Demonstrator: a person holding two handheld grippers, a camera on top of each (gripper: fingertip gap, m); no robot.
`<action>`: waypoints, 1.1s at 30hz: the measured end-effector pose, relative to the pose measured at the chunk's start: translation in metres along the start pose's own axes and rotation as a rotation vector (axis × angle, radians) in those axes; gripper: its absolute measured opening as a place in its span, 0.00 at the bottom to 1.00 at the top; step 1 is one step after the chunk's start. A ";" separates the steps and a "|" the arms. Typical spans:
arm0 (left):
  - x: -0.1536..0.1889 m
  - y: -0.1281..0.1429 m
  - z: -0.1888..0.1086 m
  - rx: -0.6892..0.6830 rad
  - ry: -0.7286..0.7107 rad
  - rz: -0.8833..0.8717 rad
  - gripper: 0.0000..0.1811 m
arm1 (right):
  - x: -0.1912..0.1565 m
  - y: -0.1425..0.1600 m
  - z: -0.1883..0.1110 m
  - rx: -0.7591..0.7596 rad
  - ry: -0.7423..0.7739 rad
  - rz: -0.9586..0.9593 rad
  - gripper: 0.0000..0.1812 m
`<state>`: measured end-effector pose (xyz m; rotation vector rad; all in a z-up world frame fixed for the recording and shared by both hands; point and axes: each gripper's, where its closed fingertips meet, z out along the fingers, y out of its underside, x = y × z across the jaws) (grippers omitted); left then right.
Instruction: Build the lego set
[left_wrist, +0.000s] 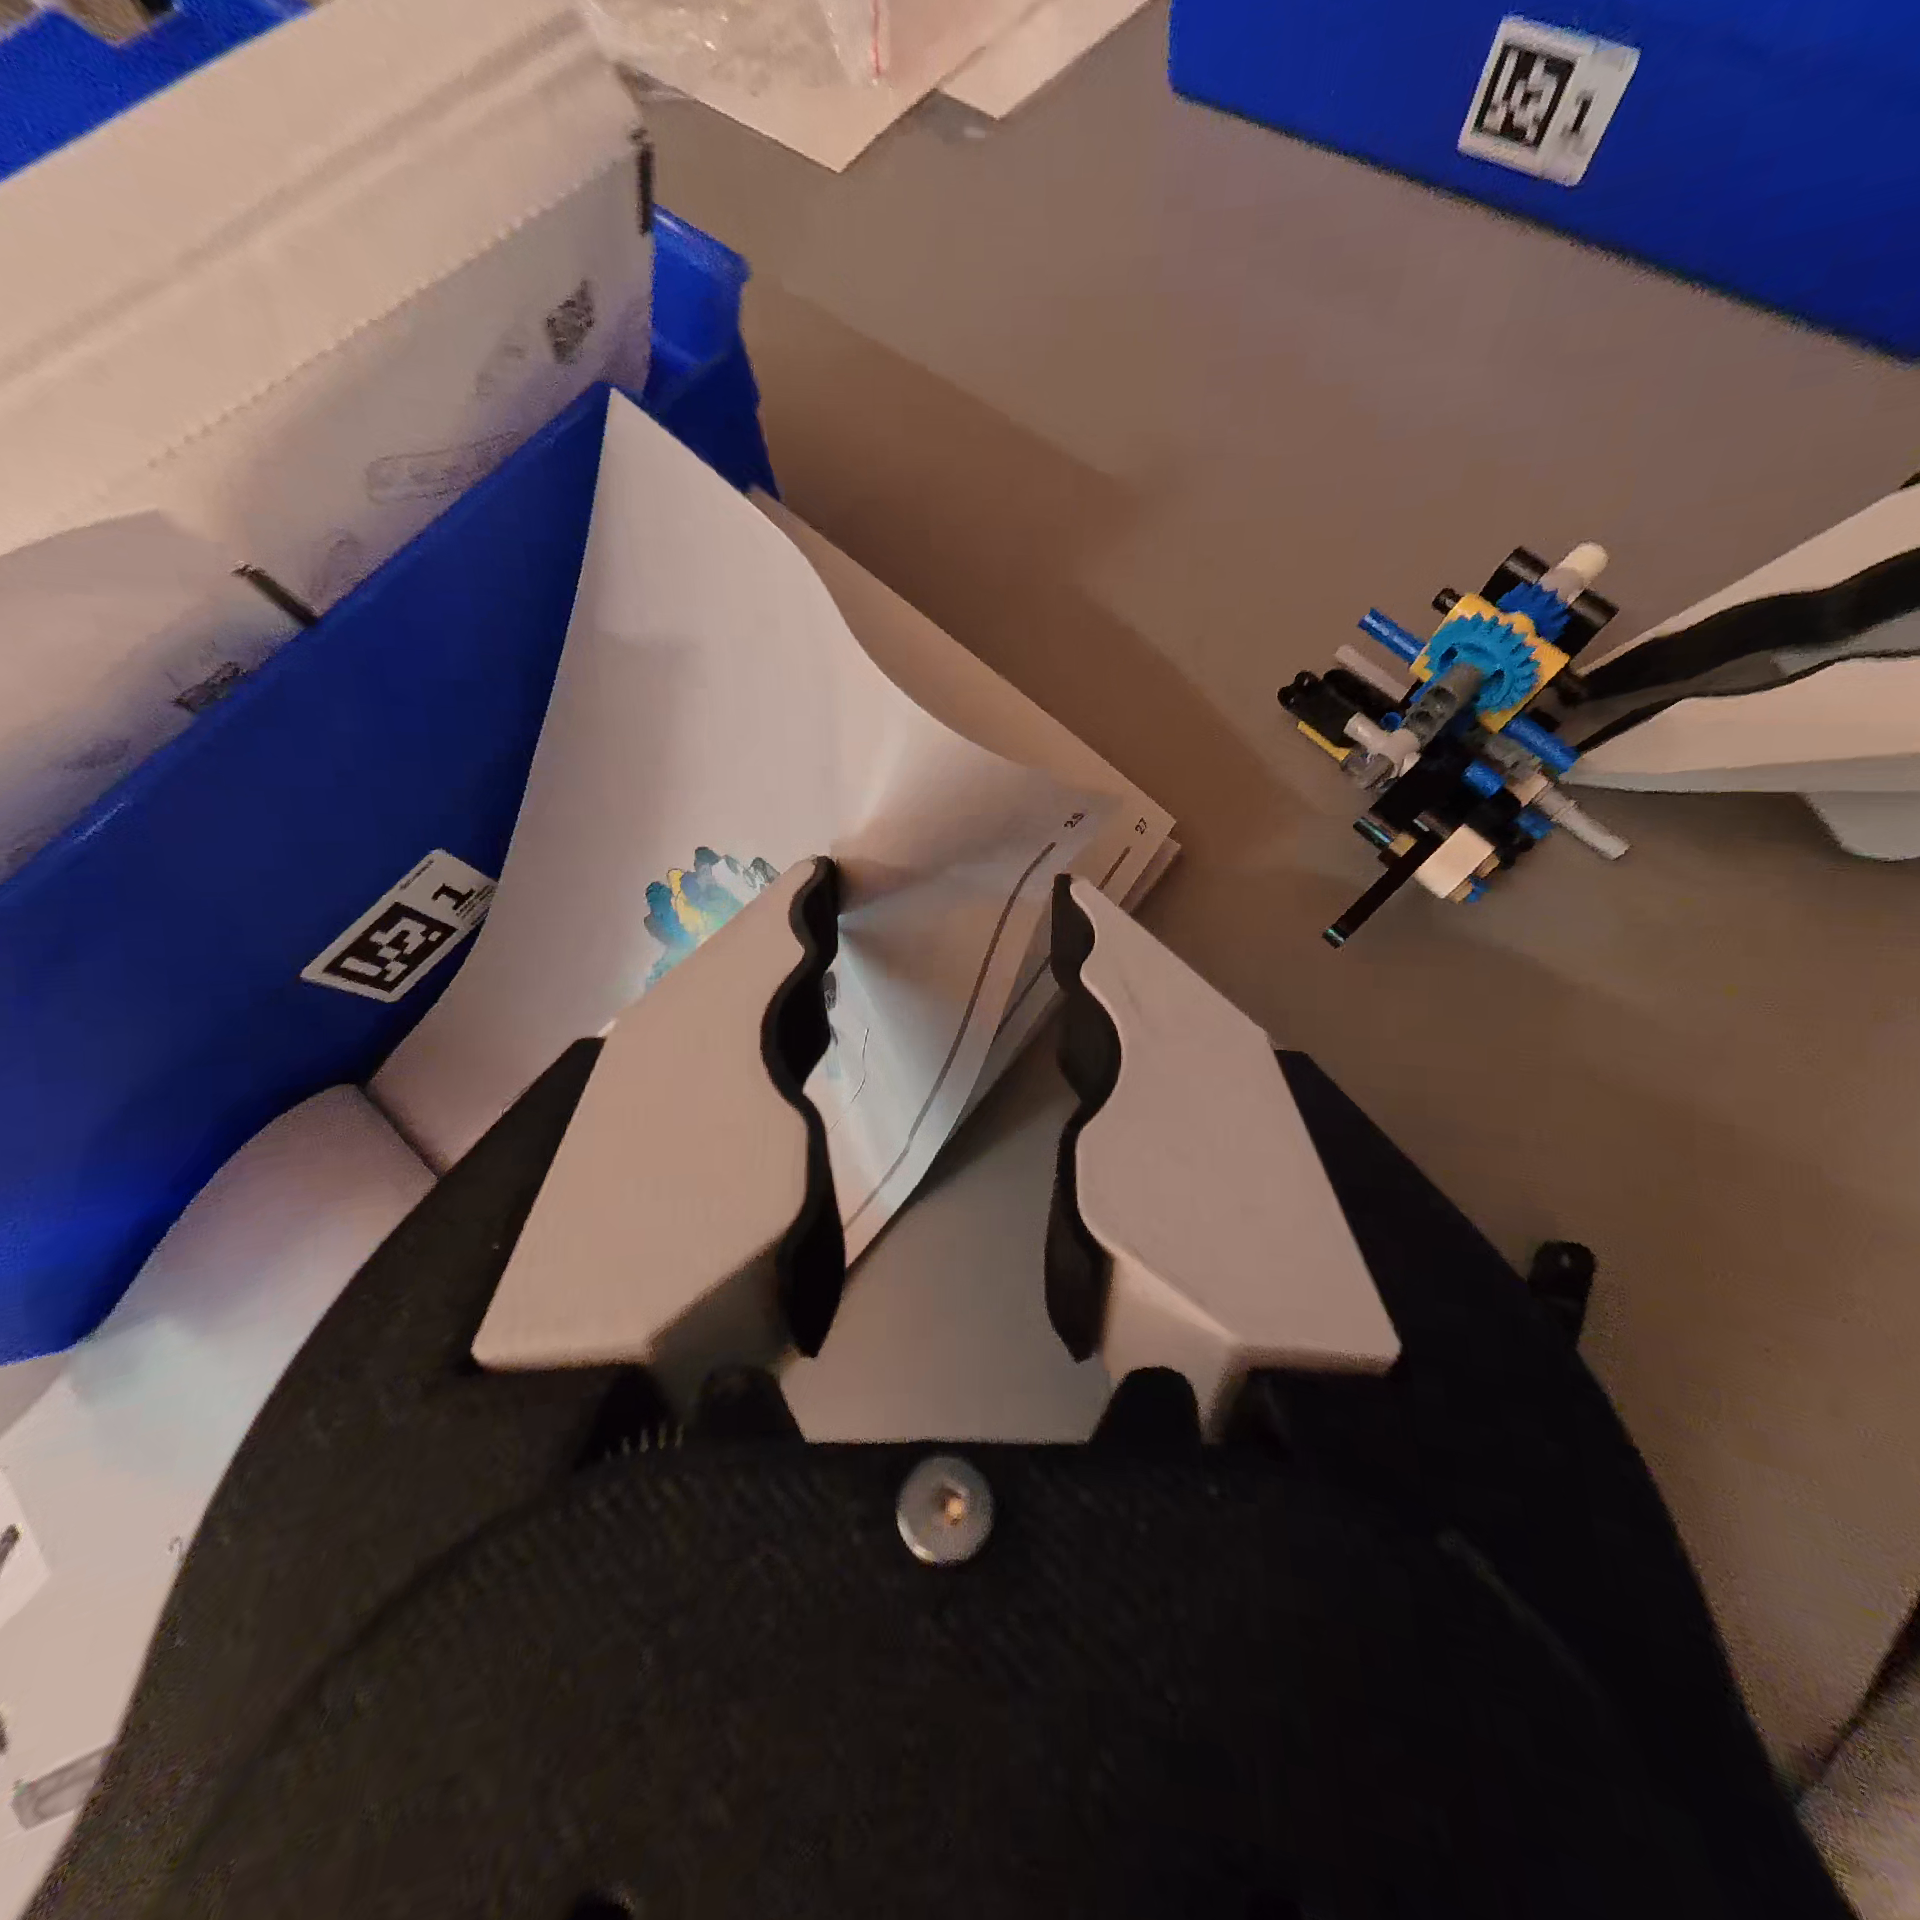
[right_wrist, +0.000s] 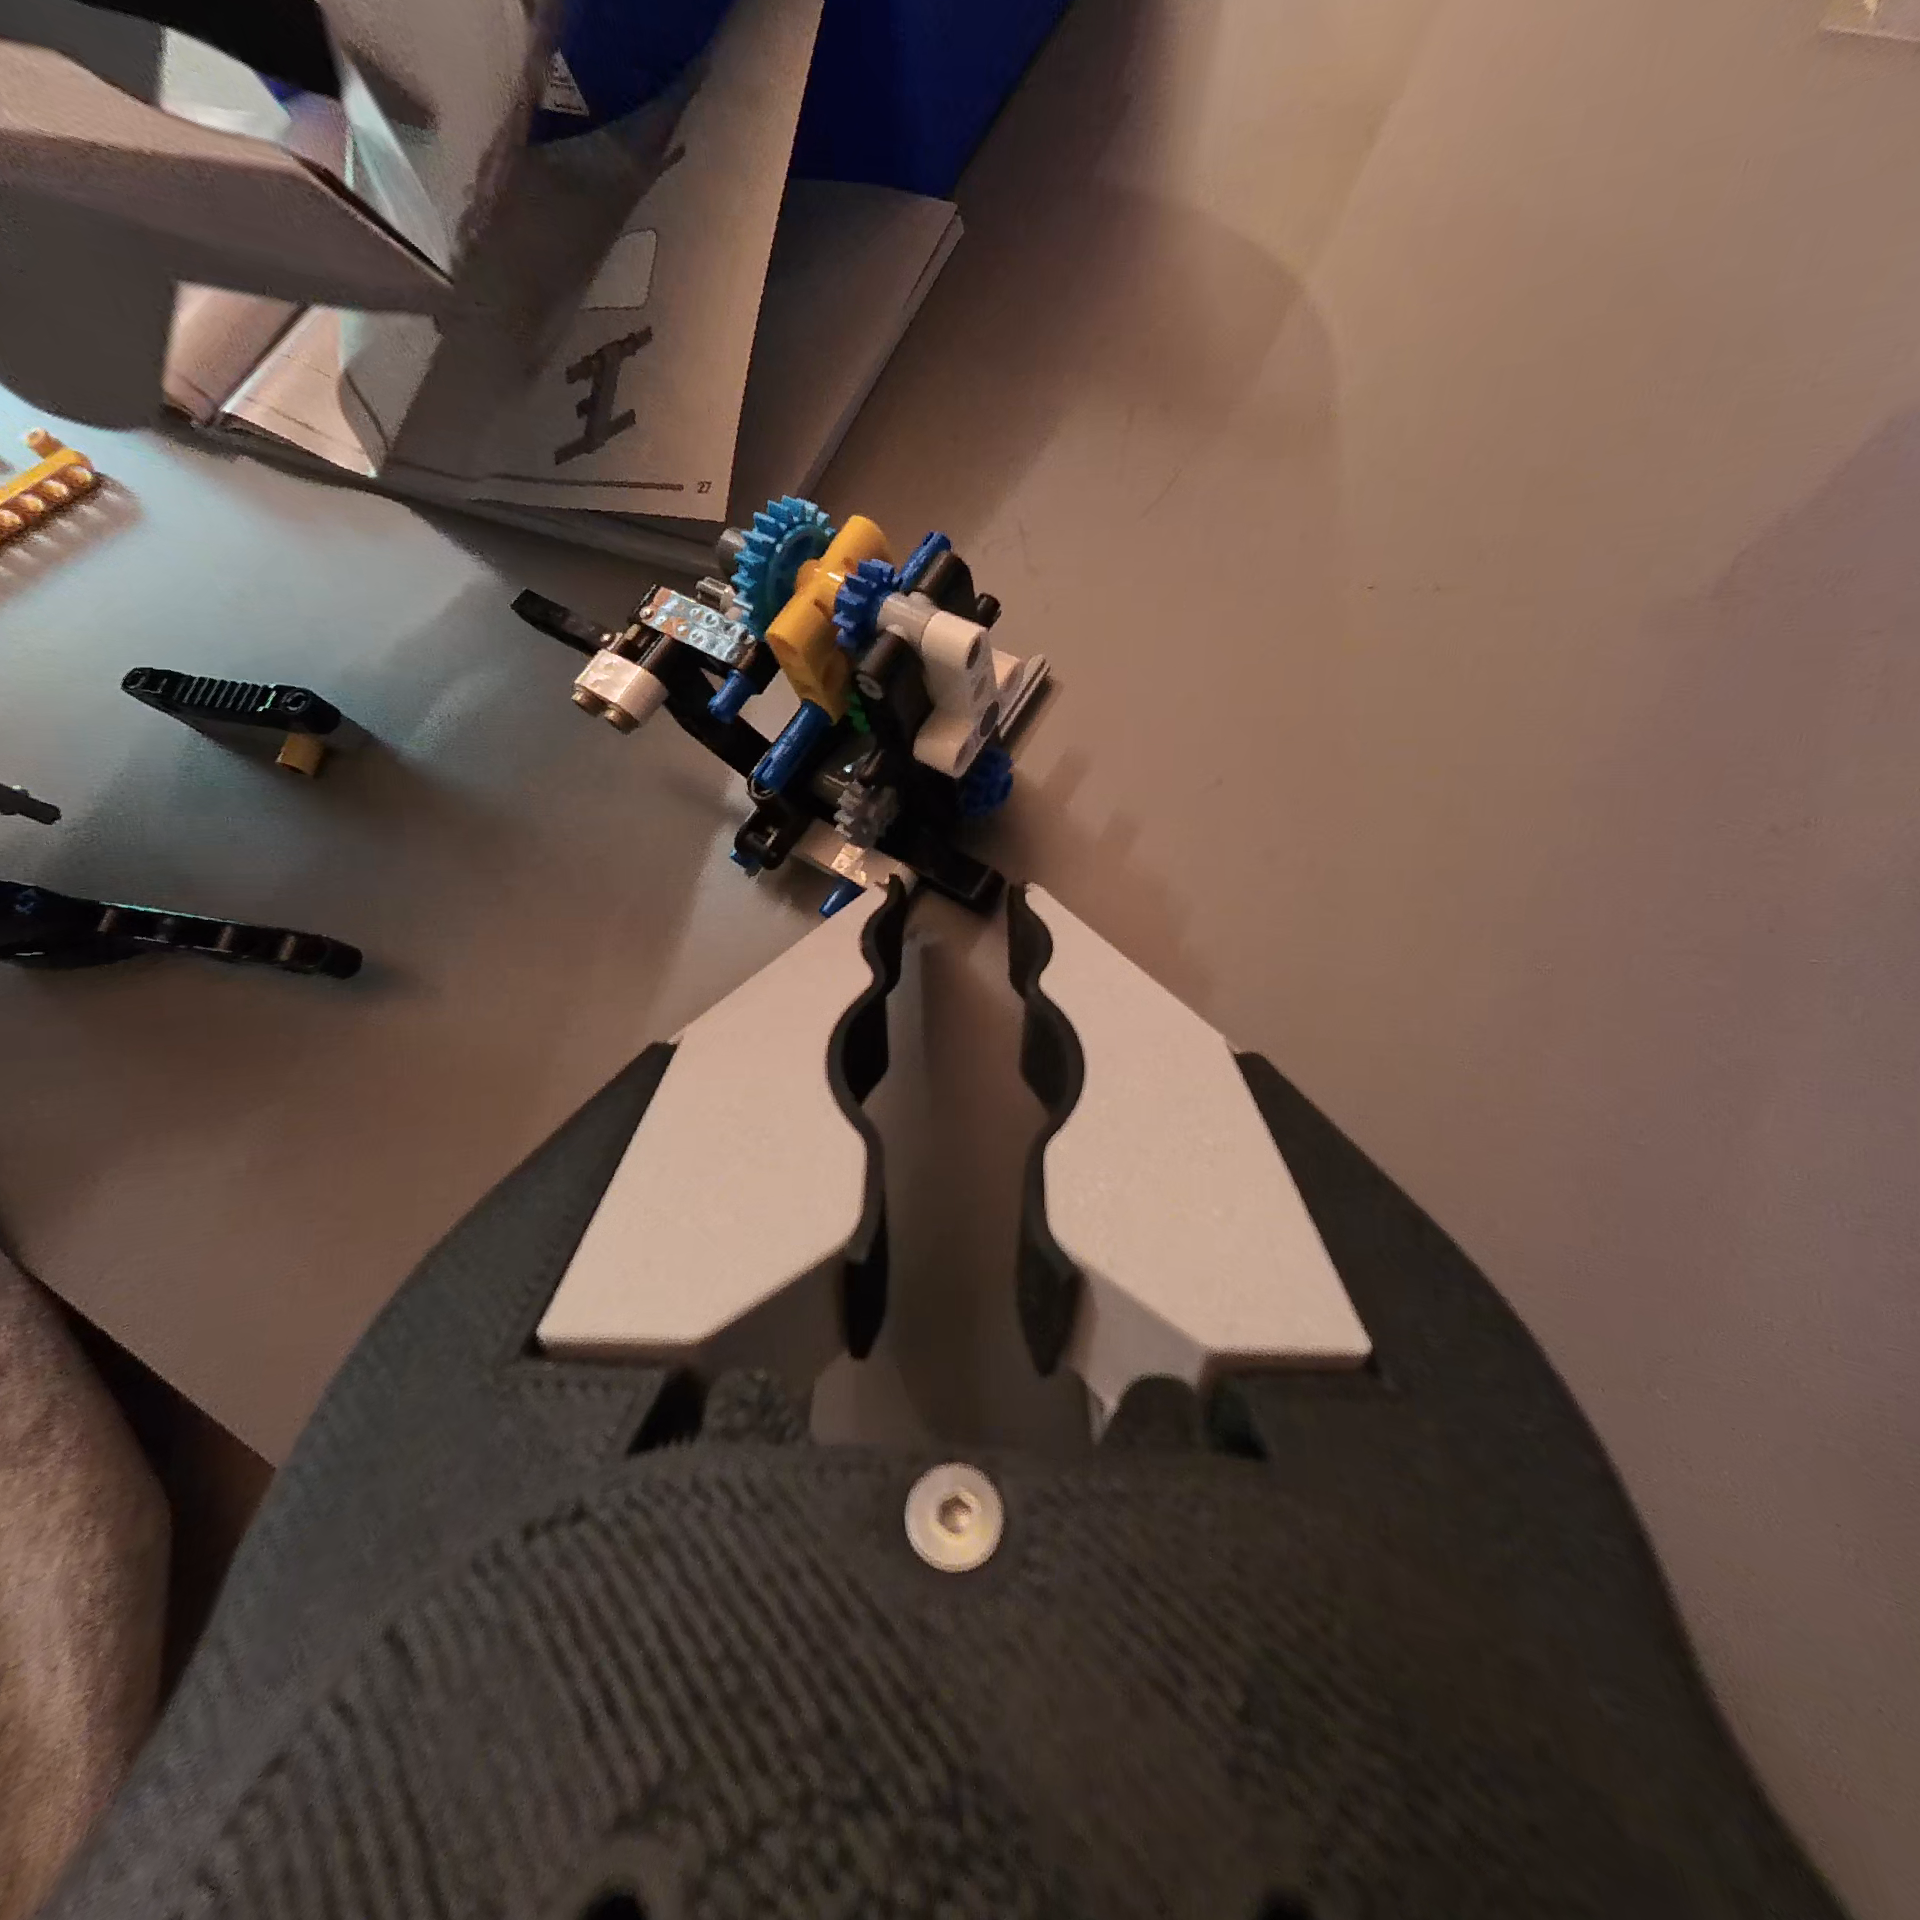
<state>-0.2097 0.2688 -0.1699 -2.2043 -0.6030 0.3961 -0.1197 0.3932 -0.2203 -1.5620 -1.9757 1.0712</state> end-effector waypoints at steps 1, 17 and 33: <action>-0.002 -0.001 -0.004 0.015 0.008 -0.026 0.21 | 0.000 0.000 0.000 -0.001 0.000 0.000 0.10; -0.072 0.014 -0.085 0.269 0.048 -0.442 0.21 | 0.000 0.001 0.000 -0.004 0.009 -0.007 0.10; -0.134 0.068 -0.118 0.435 0.131 -0.780 0.21 | 0.001 0.002 0.001 -0.011 0.022 -0.012 0.10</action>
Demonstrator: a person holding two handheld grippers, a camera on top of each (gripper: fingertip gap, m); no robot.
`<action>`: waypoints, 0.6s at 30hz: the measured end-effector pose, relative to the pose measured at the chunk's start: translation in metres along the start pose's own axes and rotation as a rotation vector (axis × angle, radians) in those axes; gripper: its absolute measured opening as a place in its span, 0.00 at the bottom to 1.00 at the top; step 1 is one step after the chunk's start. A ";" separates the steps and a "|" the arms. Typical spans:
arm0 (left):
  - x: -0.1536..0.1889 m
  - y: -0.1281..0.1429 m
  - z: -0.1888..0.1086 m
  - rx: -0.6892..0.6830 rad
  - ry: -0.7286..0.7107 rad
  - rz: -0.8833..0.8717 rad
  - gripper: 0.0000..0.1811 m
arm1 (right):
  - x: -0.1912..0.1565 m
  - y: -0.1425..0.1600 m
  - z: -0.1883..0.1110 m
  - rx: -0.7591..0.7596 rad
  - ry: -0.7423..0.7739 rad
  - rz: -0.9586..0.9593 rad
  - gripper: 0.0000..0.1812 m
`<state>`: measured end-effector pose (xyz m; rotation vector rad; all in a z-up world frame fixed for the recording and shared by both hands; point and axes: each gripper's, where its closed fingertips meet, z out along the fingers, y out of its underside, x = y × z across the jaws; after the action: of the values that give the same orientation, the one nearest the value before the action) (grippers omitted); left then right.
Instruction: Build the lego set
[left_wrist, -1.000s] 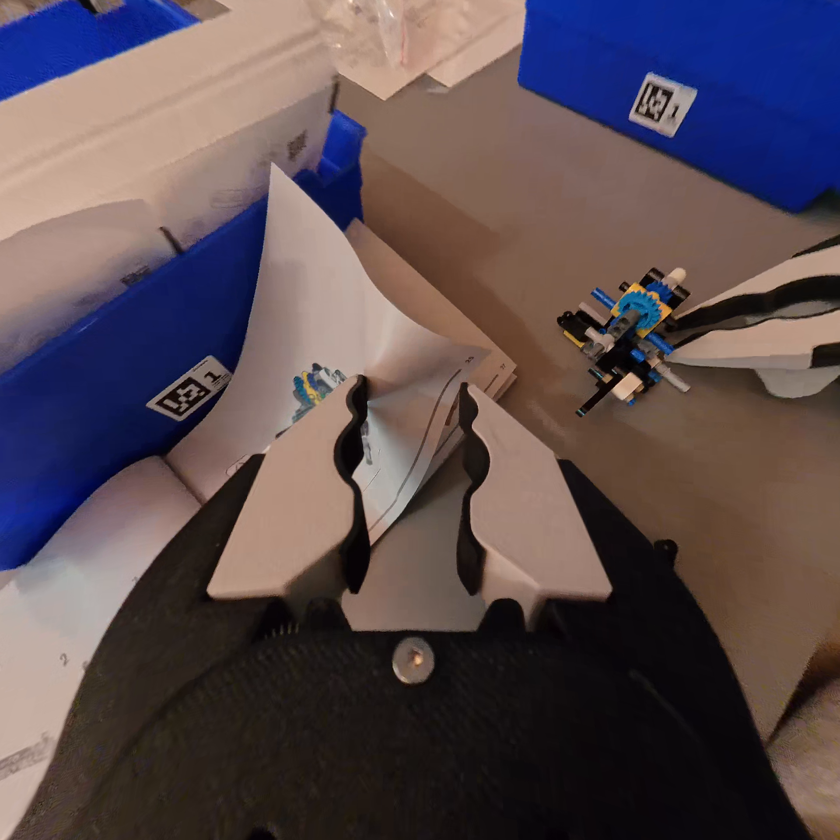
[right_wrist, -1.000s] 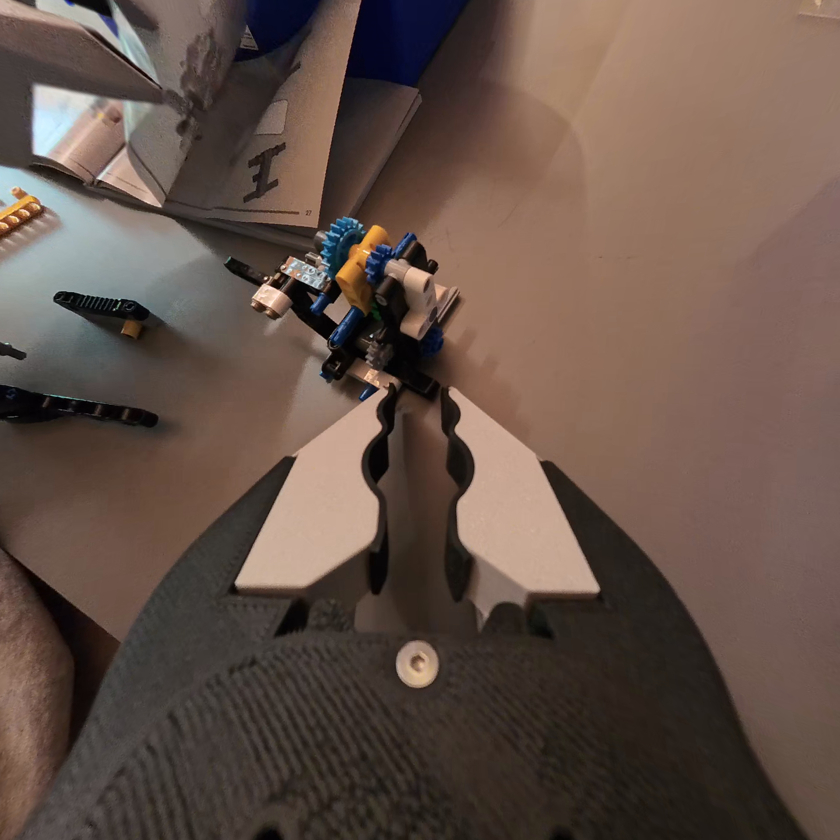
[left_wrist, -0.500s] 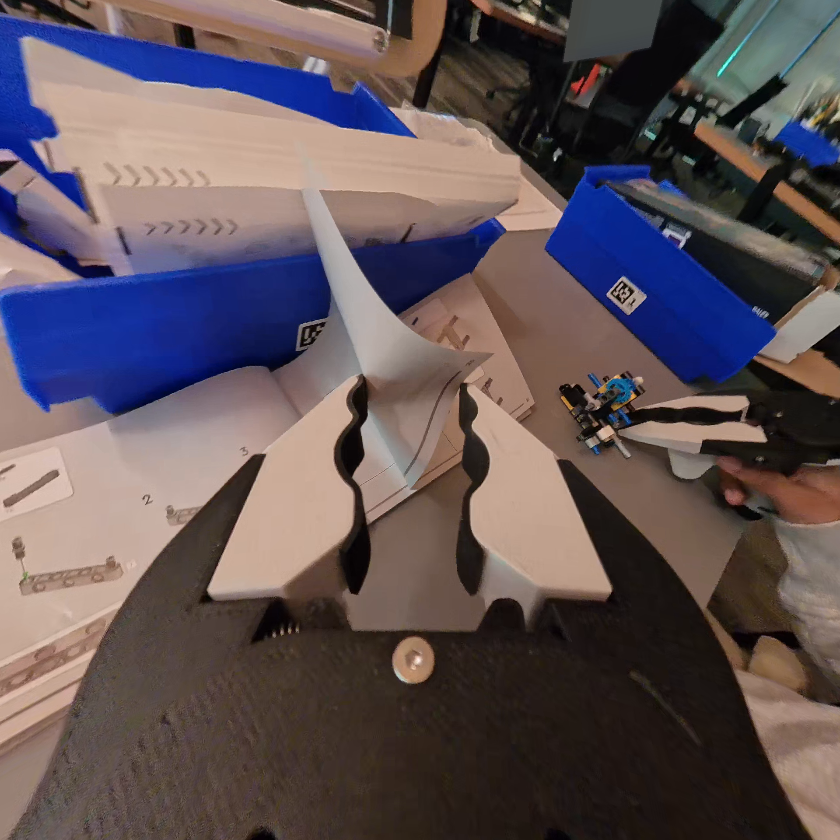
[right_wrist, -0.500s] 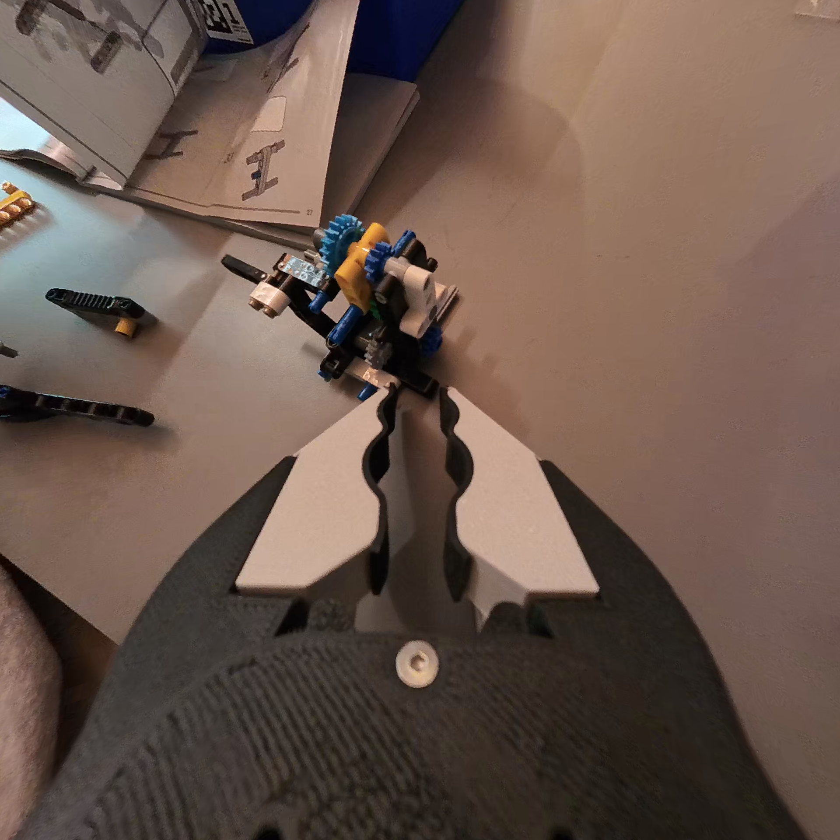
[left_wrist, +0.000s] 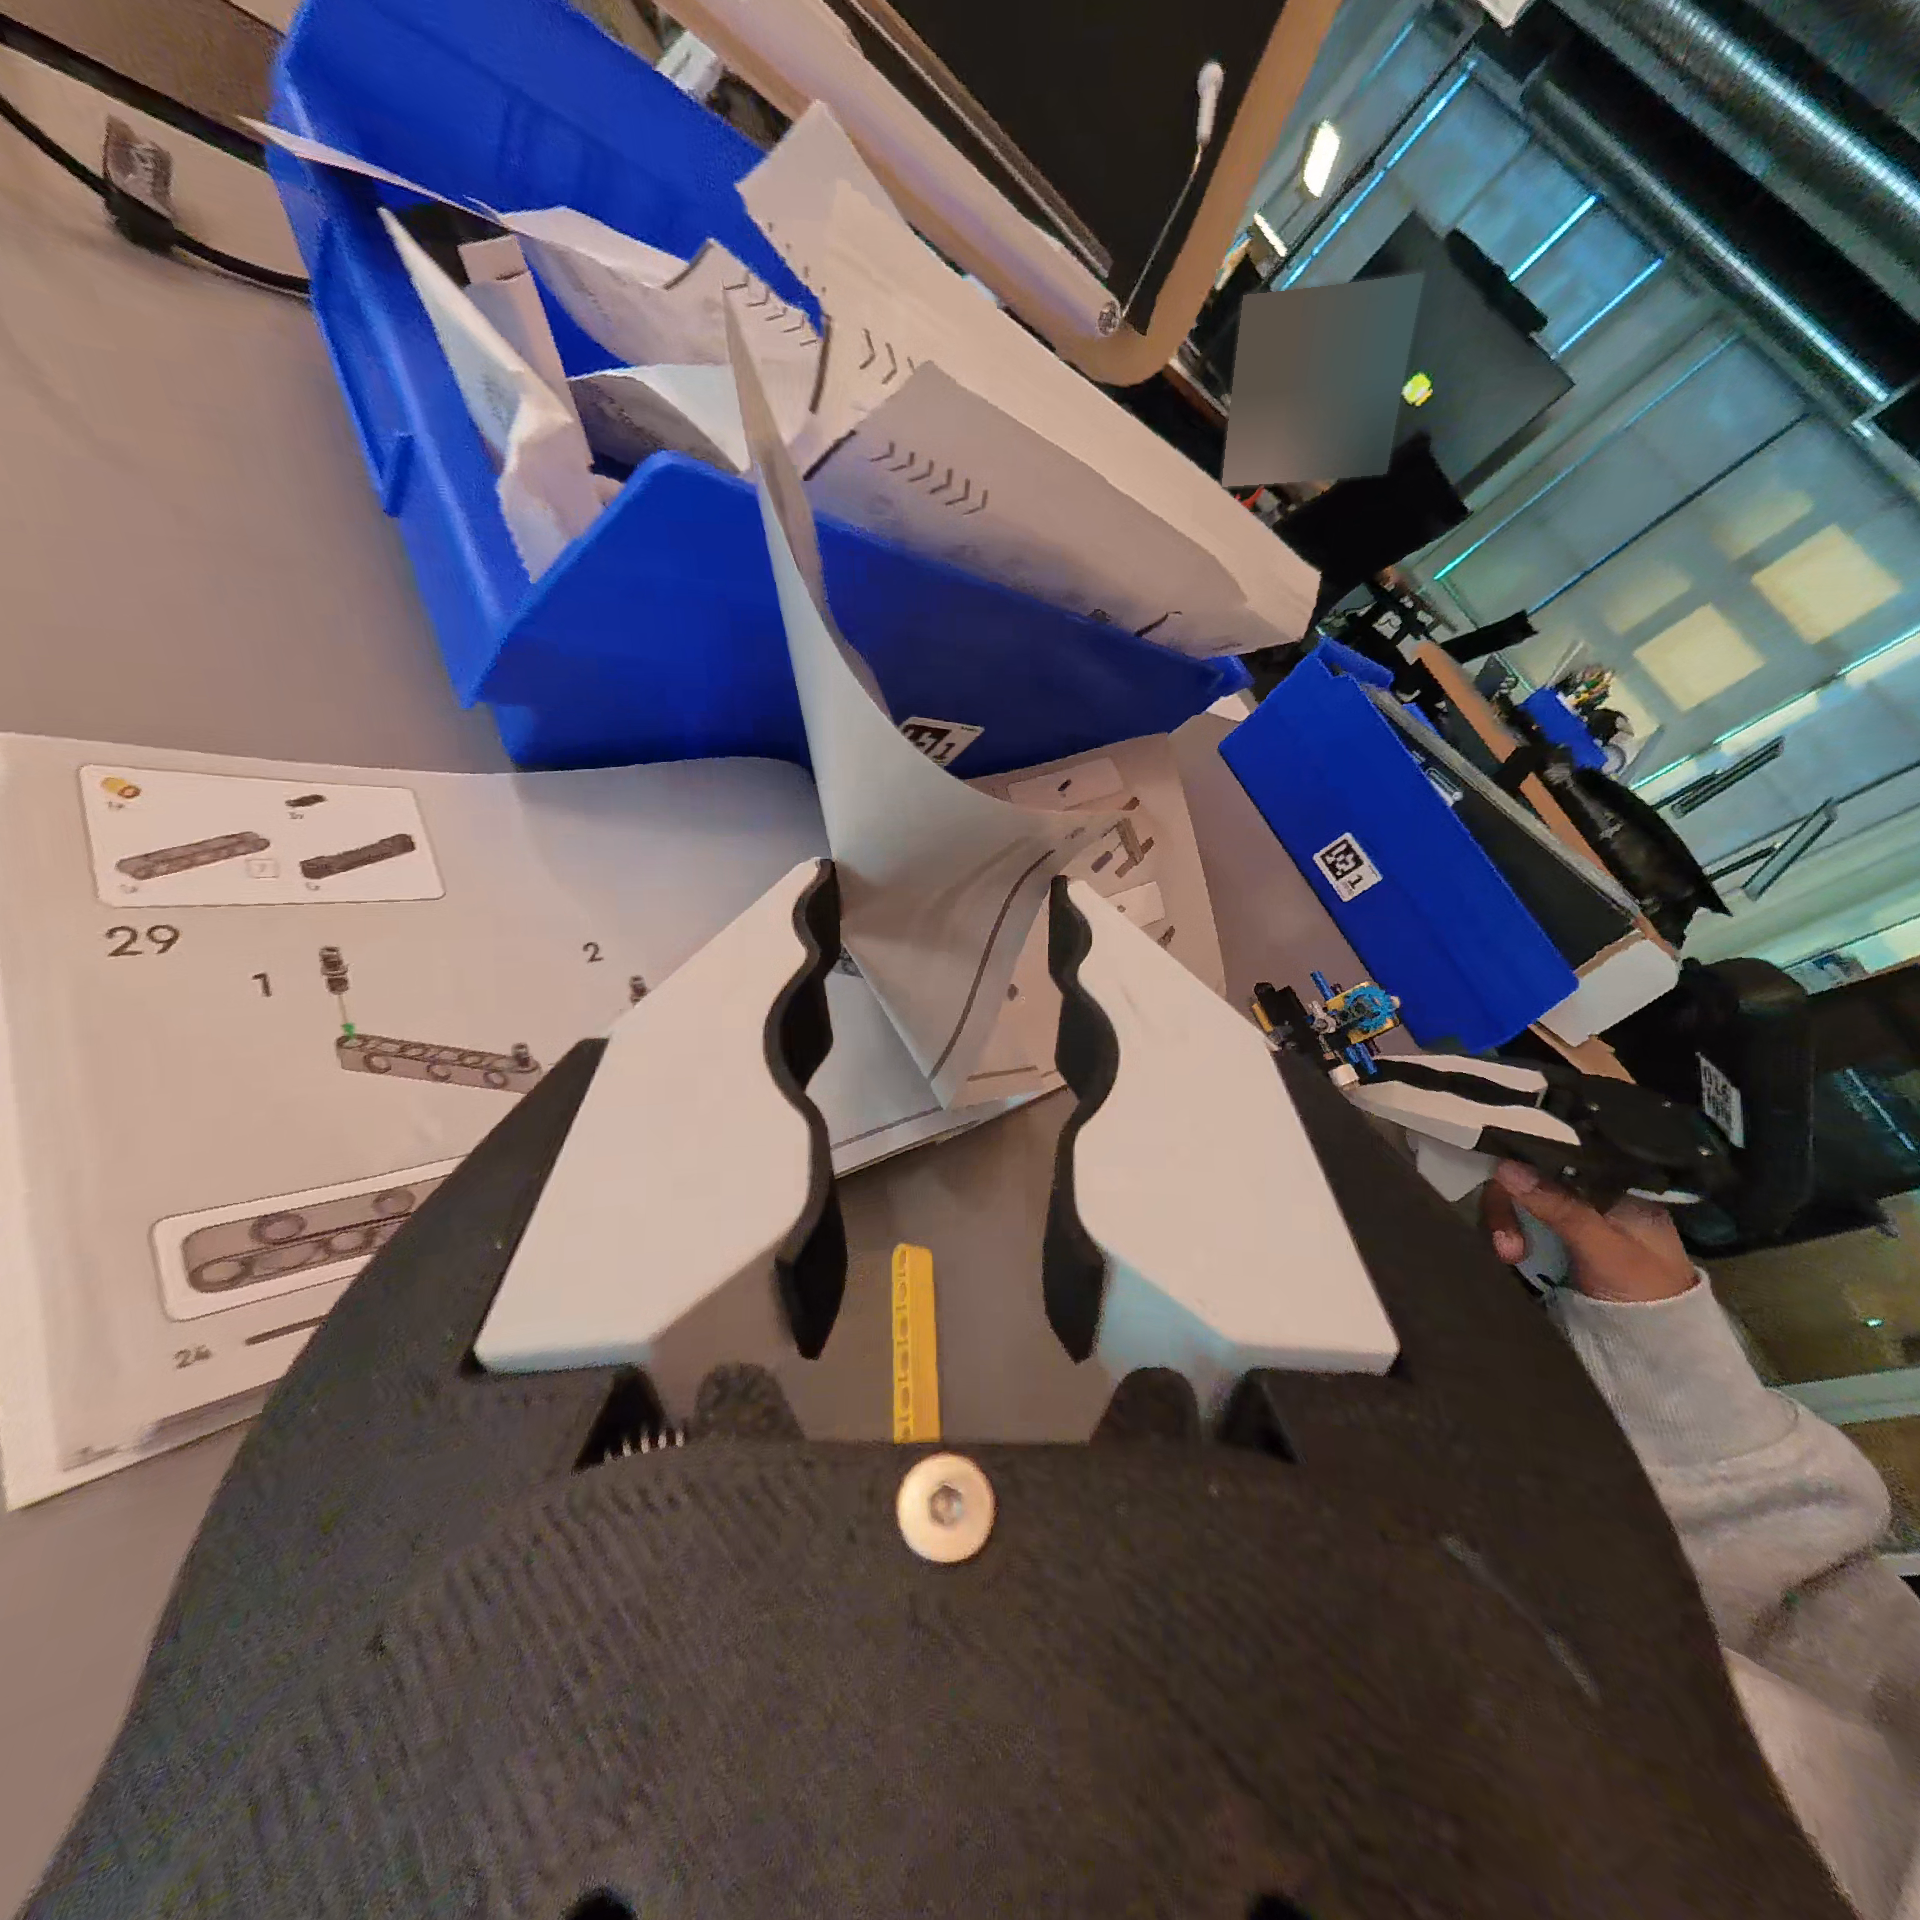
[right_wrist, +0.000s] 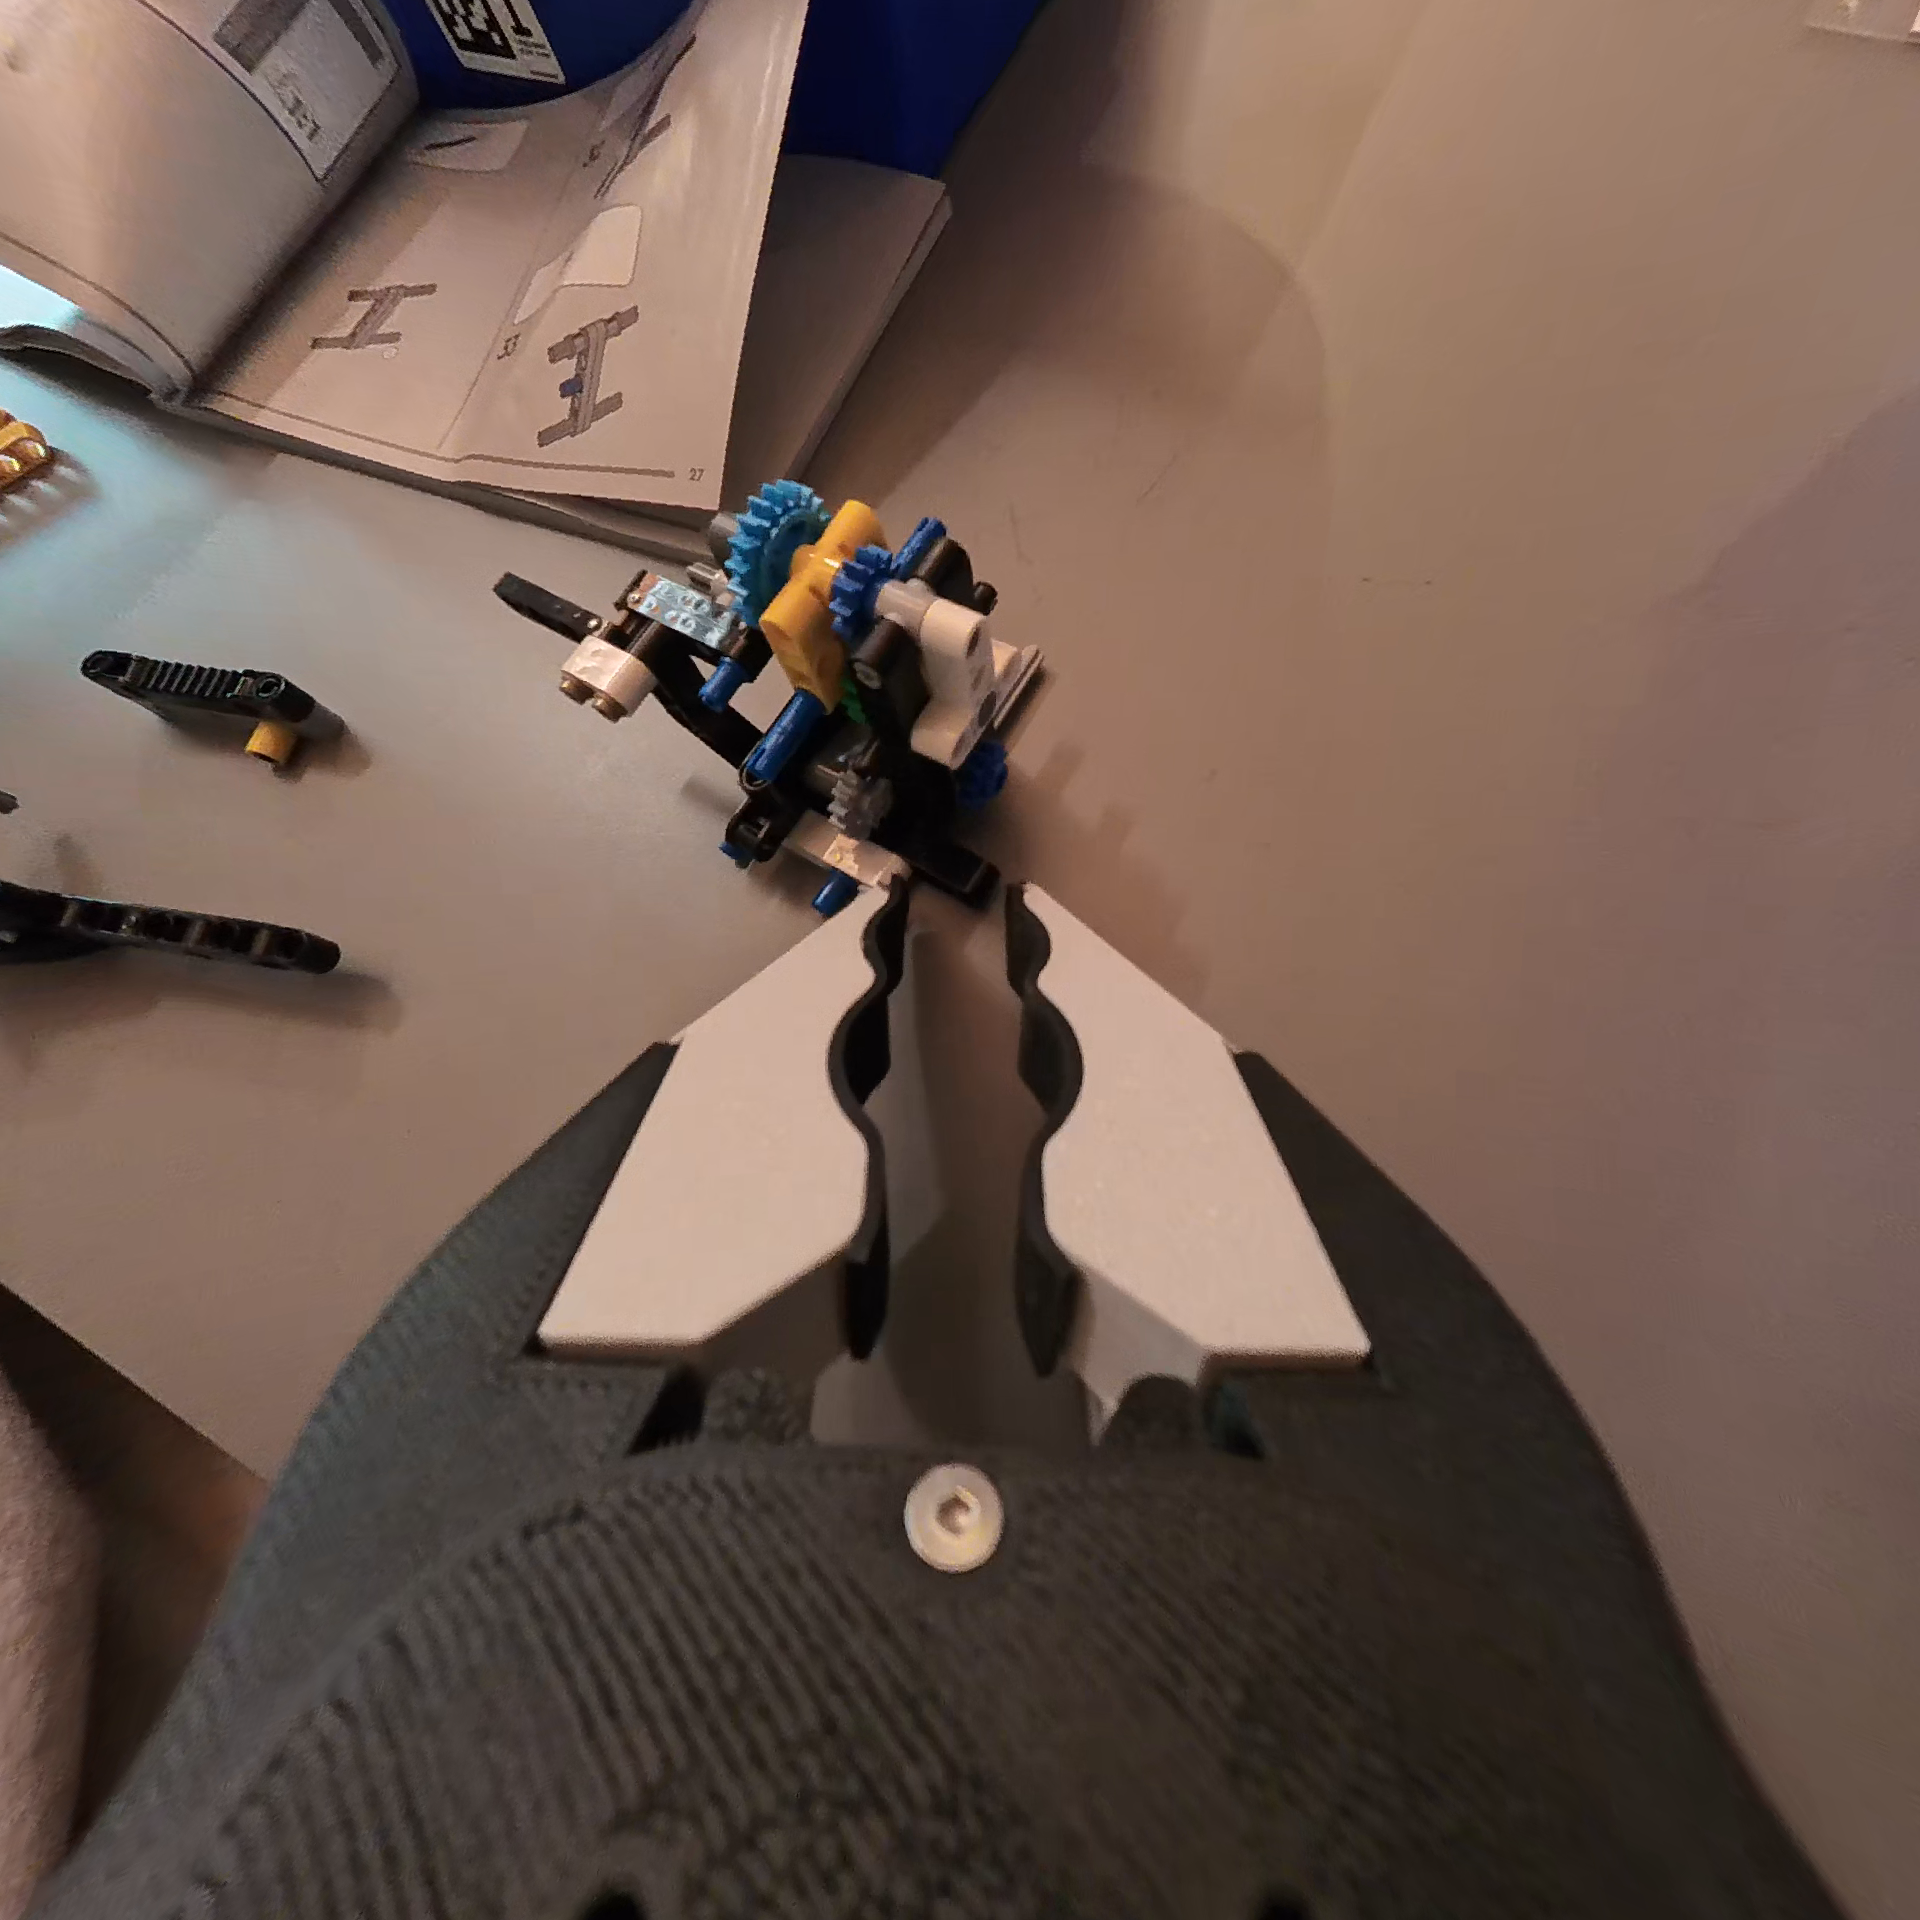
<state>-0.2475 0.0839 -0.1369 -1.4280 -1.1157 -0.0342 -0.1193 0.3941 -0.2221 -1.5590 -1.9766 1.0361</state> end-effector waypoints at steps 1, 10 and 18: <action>-0.003 0.000 -0.002 0.002 0.002 -0.002 0.21 | 0.000 0.000 0.000 0.000 0.002 -0.001 0.10; -0.032 -0.004 -0.023 0.059 0.033 -0.172 0.21 | 0.004 0.002 0.002 -0.015 0.024 0.014 0.10; -0.072 0.001 -0.041 0.054 -0.078 -0.140 0.17 | 0.005 0.002 0.001 -0.013 0.032 0.011 0.10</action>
<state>-0.2615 0.0105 -0.1719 -1.3112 -1.2706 -0.0477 -0.1205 0.3984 -0.2248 -1.5848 -1.9593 0.9990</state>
